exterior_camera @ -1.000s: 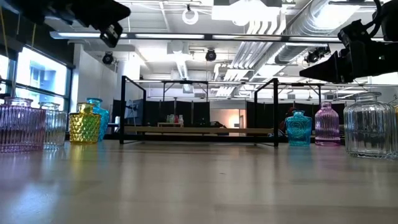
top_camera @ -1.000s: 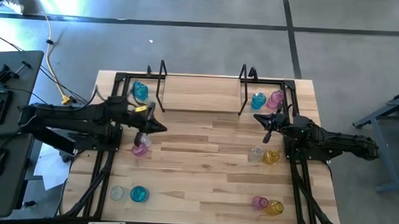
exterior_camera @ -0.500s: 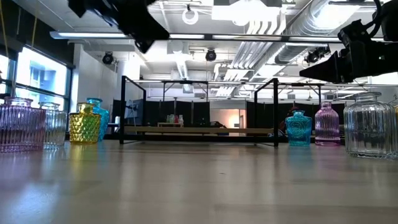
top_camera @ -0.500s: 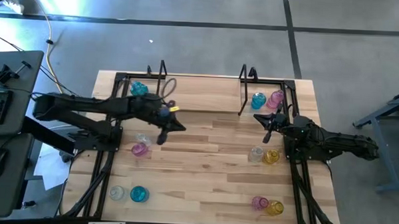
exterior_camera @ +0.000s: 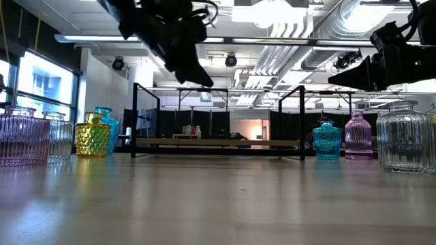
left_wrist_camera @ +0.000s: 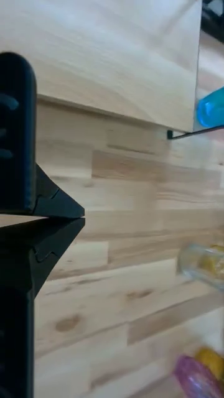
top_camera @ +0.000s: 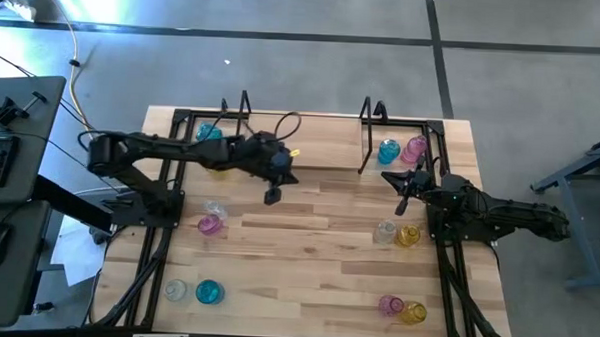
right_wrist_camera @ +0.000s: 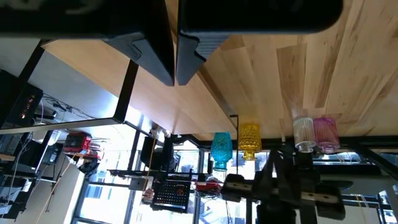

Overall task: Sort vases onto shelf
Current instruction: Put the bottom transparent vase on the shelf

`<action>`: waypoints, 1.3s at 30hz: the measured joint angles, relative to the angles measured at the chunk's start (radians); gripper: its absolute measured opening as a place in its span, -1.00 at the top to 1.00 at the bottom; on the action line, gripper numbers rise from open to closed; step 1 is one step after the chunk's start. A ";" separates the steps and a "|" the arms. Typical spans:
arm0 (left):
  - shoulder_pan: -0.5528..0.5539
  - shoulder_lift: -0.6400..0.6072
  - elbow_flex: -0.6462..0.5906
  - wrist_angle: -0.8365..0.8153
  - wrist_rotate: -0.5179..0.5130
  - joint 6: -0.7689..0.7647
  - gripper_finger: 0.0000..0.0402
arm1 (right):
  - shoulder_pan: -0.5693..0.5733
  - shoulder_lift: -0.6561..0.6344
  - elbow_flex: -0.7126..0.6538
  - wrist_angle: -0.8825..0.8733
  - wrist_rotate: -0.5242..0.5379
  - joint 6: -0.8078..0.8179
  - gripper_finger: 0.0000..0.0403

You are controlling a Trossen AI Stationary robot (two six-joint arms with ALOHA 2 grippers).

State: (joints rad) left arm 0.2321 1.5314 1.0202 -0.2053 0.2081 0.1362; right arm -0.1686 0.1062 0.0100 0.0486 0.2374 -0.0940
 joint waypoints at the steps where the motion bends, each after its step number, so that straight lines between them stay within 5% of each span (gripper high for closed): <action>1: 0.005 0.020 0.035 -0.039 0.001 0.014 1.00 | 0.000 0.000 0.000 0.000 0.000 0.000 1.00; 8: 0.019 0.118 0.230 -0.237 -0.001 0.039 1.00 | 0.000 0.000 0.000 0.000 -0.001 0.000 1.00; 16: 0.038 0.206 0.247 0.015 0.063 -0.016 1.00 | 0.000 0.000 0.000 0.000 -0.001 0.000 1.00; 23: -0.040 0.307 0.232 0.052 0.061 0.228 1.00 | 0.000 -0.001 0.000 0.000 -0.001 0.000 1.00; 26: -0.096 0.334 0.232 0.056 0.029 0.185 1.00 | 0.000 -0.001 0.000 0.000 -0.001 0.000 1.00; 39: -0.306 0.158 0.232 -0.594 -0.147 -0.013 1.00 | 0.000 -0.001 0.000 0.000 -0.001 0.000 1.00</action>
State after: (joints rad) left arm -0.0735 1.6895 1.2522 -0.7998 0.0612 0.1235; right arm -0.1685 0.1055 0.0099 0.0486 0.2363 -0.0940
